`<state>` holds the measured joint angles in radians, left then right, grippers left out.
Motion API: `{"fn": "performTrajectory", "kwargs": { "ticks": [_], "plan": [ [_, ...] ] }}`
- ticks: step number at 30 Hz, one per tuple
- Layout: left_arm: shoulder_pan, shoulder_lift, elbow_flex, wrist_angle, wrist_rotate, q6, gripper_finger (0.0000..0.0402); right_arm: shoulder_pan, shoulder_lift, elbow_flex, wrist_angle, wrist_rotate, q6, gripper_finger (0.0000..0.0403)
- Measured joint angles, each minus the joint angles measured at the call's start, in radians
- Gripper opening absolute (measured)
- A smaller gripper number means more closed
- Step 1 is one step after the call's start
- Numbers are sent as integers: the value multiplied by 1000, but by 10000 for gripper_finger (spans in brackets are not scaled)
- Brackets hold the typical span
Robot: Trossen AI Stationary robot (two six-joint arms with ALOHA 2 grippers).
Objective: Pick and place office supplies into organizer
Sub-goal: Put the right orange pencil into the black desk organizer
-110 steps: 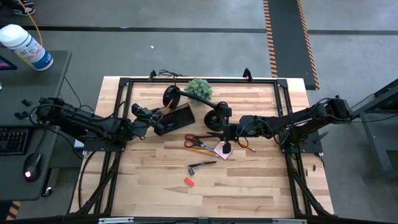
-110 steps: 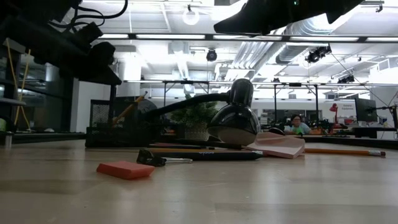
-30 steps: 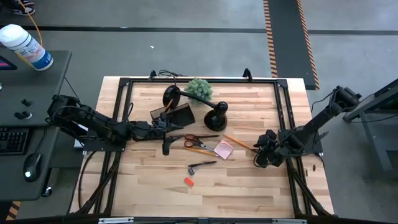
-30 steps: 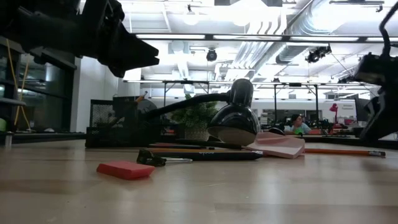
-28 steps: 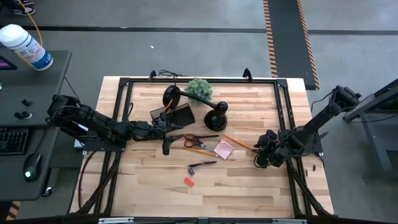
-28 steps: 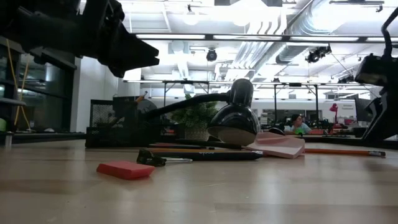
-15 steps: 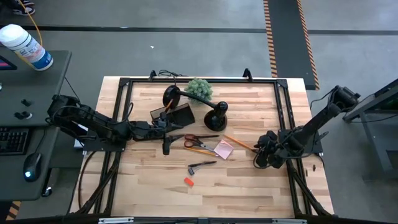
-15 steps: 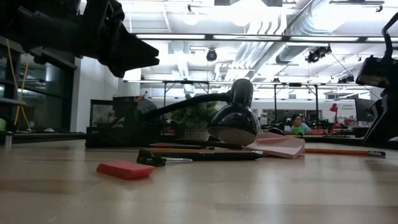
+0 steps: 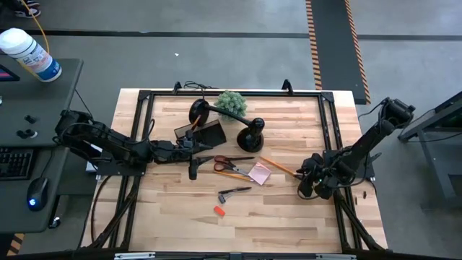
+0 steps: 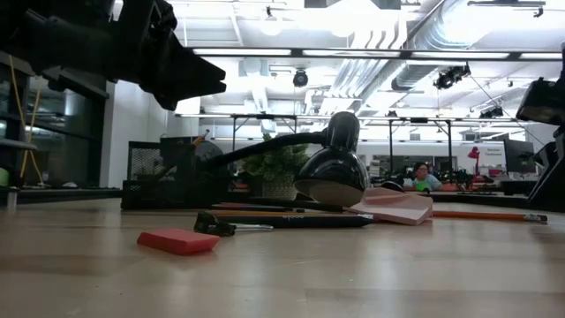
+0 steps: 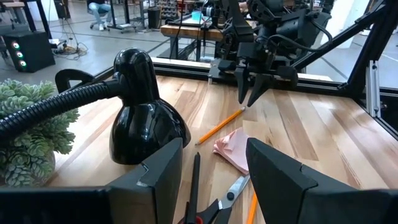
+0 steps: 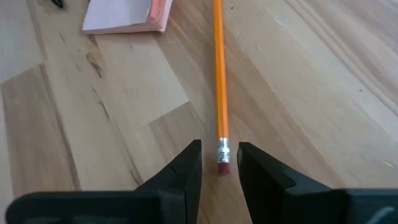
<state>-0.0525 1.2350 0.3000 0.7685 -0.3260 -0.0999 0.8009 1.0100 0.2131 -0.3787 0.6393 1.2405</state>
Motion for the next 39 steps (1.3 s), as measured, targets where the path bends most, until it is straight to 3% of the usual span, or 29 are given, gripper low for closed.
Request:
{"fn": "performTrajectory", "kwargs": {
  "ticks": [23,27,33,39],
  "plan": [
    [0,0,0,0,-1,2,168,0,86,1,29,-26,28,93],
    [0,0,0,1,-1,1,168,0,118,4,41,-25,41,74],
    [0,0,0,2,-2,-1,168,0,138,5,58,-37,40,12],
    [0,0,0,20,-2,-2,168,0,140,6,70,-33,14,7]
  ]
}}
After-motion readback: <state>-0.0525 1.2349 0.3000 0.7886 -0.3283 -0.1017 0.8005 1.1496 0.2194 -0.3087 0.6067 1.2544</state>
